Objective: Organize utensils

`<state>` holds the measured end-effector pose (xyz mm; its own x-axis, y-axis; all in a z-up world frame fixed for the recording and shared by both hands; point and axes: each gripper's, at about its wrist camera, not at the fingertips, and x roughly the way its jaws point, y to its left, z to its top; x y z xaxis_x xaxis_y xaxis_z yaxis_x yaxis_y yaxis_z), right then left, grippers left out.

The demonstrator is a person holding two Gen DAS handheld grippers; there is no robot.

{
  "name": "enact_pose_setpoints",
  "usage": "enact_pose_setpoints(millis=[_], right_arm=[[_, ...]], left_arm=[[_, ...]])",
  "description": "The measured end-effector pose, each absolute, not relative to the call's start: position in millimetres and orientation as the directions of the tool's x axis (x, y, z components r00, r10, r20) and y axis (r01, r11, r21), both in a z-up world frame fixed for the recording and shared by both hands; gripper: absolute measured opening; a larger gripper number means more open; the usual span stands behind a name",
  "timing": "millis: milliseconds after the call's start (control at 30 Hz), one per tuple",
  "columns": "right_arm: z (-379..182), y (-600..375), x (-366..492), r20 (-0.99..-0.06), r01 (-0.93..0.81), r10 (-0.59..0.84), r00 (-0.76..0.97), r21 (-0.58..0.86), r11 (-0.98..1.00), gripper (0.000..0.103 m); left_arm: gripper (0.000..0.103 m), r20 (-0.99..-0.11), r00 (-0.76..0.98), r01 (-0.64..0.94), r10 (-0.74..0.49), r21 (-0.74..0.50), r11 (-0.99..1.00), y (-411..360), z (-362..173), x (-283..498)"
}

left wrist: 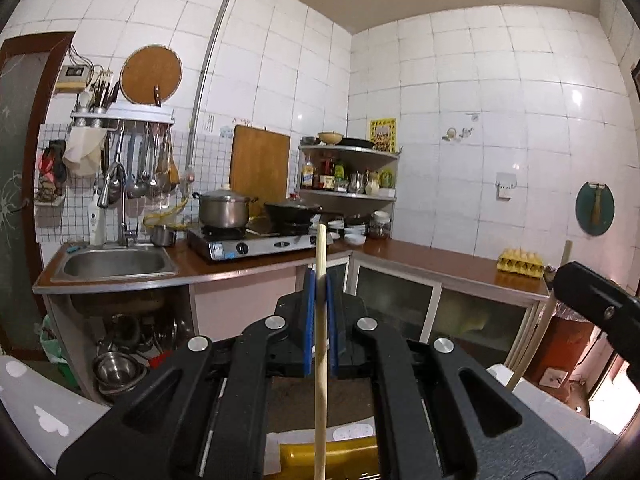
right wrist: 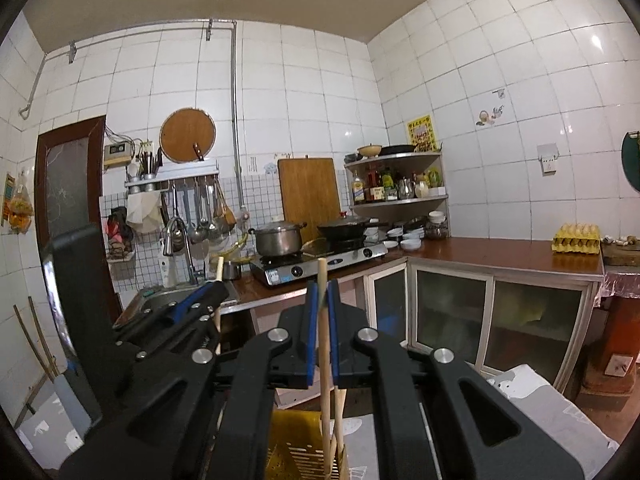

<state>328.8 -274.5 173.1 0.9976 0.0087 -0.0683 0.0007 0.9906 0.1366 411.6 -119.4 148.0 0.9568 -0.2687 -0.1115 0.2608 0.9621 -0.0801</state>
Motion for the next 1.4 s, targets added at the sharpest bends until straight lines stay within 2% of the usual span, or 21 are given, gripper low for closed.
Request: enact_pose_setpoints(millis=[267,367,433,467,500,533,567,633,733,867,1000,1100,1300,1400], right_arm=[[148,-271,342,-0.155,0.013,0.005,0.988,0.115,0.993,0.005],[138,-273,346,-0.206,0.006,0.019,0.978,0.12,0.993,0.006],[131,-276,348,-0.235,0.005,0.027,0.972,0.132,0.991,0.007],[126,-278,349,-0.259,0.012,0.022,0.966,0.129,0.992,0.007],[123,-279,349,-0.275,0.022,0.013,0.961,0.125,0.992,0.017],[119,-280,347,-0.289,0.031,0.005,0.957,0.122,0.992,0.042],[116,-281,343,-0.294,0.038,-0.001,0.956,0.12,0.992,0.059],[110,-281,331,-0.311,0.054,-0.019,0.95,0.103,0.993,0.06],[101,-281,311,-0.341,0.072,-0.037,0.939,0.092,0.993,0.06],[82,-282,286,-0.404,0.092,-0.046,0.914,0.094,0.991,0.06],[56,-282,267,-0.475,0.119,-0.057,0.878,0.1,0.988,0.06],[34,-276,260,-0.529,0.134,-0.064,0.846,0.095,0.986,0.06],[-10,-259,254,-0.619,0.139,-0.058,0.784,0.084,0.987,0.06],[-30,-249,253,-0.648,0.131,-0.048,0.76,0.08,0.988,0.06]], left_arm=[[0.006,-0.135,0.958,0.244,-0.253,-0.079,0.967,-118,132,419],[0.025,-0.155,0.957,0.233,-0.244,-0.085,0.969,-114,134,419],[0.046,-0.161,0.962,0.209,-0.221,-0.087,0.974,-106,138,410],[0.051,-0.163,0.963,0.202,-0.215,-0.089,0.975,-103,140,406],[0.057,-0.168,0.963,0.196,-0.209,-0.093,0.976,-98,142,399],[0.065,-0.173,0.964,0.189,-0.204,-0.095,0.977,-92,144,393],[0.069,-0.177,0.965,0.181,-0.195,-0.091,0.979,-84,146,385],[0.084,-0.176,0.969,0.163,-0.175,-0.082,0.983,-70,150,369],[0.095,-0.202,0.963,0.161,-0.177,-0.09,0.983,-45,151,341],[0.098,-0.215,0.963,0.146,-0.162,-0.085,0.986,-16,146,298],[0.098,-0.281,0.951,0.119,-0.132,-0.061,0.991,3,131,273],[0.098,-0.335,0.937,0.09,-0.101,-0.047,0.995,14,114,264],[0.098,-0.512,0.854,0.062,-0.092,-0.075,0.995,25,64,276],[0.098,-0.557,0.827,0.04,-0.073,-0.071,0.997,28,37,283]])
